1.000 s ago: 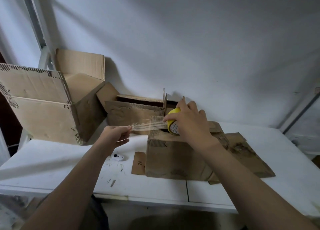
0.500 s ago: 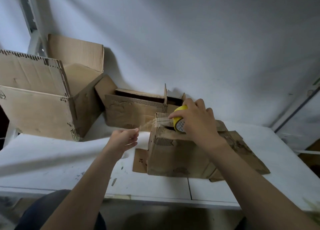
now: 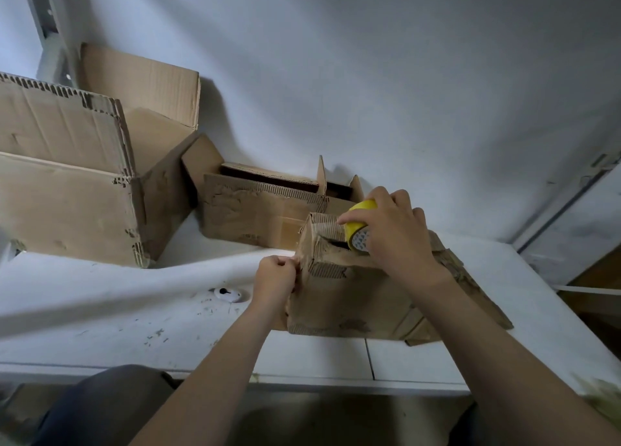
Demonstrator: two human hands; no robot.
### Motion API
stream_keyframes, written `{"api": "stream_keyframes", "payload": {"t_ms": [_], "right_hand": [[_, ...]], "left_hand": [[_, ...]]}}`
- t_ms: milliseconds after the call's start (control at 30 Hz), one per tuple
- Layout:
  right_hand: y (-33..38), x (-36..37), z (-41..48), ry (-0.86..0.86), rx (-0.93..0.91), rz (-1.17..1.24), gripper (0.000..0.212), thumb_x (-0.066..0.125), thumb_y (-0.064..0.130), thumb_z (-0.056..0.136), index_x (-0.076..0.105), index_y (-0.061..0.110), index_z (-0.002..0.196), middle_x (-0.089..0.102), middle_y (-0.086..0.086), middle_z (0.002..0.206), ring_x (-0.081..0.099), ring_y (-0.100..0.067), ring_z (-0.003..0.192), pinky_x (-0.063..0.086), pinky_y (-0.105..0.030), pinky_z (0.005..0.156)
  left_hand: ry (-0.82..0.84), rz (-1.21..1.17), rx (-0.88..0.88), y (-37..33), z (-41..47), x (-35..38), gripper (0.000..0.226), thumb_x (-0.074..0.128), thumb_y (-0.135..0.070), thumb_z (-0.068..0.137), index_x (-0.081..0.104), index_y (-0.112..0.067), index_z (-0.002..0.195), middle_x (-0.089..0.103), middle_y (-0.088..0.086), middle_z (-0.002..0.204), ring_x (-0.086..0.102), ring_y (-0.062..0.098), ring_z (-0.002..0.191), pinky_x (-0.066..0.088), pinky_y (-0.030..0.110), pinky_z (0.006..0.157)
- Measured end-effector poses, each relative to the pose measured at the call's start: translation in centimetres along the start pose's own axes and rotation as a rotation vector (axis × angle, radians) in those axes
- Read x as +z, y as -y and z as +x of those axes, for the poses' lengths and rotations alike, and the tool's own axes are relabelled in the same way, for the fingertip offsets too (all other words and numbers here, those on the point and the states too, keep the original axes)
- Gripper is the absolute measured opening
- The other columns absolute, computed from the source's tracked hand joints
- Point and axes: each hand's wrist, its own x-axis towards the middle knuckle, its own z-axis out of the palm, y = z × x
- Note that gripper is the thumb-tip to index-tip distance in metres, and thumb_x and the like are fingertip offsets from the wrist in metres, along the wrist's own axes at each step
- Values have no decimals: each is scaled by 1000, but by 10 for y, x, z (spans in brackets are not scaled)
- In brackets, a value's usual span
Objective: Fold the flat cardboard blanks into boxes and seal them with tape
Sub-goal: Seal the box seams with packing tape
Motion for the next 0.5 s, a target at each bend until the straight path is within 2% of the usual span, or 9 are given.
{"api": "stream_keyframes", "payload": {"t_ms": [67, 100, 233, 300, 367, 433, 500], "right_hand": [[0, 2, -1, -2, -1, -9, 54, 69, 16, 89, 60, 52, 128, 40, 1, 138, 32, -28, 125, 37, -45, 95], [-1, 2, -1, -2, -2, -9, 55, 68, 15, 89, 59, 52, 129, 40, 1, 139, 32, -28, 125, 36, -45, 96], [-7, 3, 2, 5, -22, 22, 60, 64, 8, 89, 58, 52, 129, 39, 2, 139, 30, -27, 126, 34, -43, 98], [-13, 3, 4, 30, -32, 69, 64, 61, 4, 90, 57, 52, 132, 37, 3, 140, 29, -25, 126, 33, -43, 100], [-21, 4, 6, 38, -45, 137, 69, 60, 0, 88, 55, 51, 134, 36, 4, 141, 28, -24, 128, 32, -41, 101], [-30, 8, 7, 13, -60, 234, 76, 59, -7, 85, 55, 50, 135, 36, 4, 142, 28, -23, 129, 33, -39, 100], [-41, 14, 6, -3, -69, 343, 83, 57, -14, 82, 54, 49, 136, 36, 3, 142, 29, -23, 129, 36, -39, 101]], "left_hand": [[11, -47, -14, -1, 0, 1, 29, 55, -22, 101, 67, -2, 83, 67, 27, 85, 60, 29, 74, 53, 40, 67], [13, -46, -17, 0, 1, 0, 31, 58, -26, 101, 65, -4, 81, 64, 21, 77, 58, 28, 73, 50, 37, 65], [8, 95, 21, 5, 3, -5, 44, 61, -41, 99, 61, -4, 73, 53, 4, 62, 51, 24, 62, 41, 29, 61], [-60, 242, 120, 4, 2, -7, 33, 65, -41, 96, 65, -9, 89, 64, -4, 75, 56, 13, 65, 39, 26, 59], [-125, 236, 294, -9, -7, -11, 10, 65, -27, 98, 61, -20, 104, 65, -9, 97, 60, 2, 84, 43, 20, 63], [-113, 186, 611, -29, -19, -15, 16, 60, -13, 99, 61, -24, 111, 62, -11, 110, 60, 3, 104, 50, 18, 81], [-20, 349, 876, -47, -33, -17, 29, 56, -16, 101, 59, -21, 129, 55, -14, 132, 51, 5, 126, 42, 22, 103]]}}
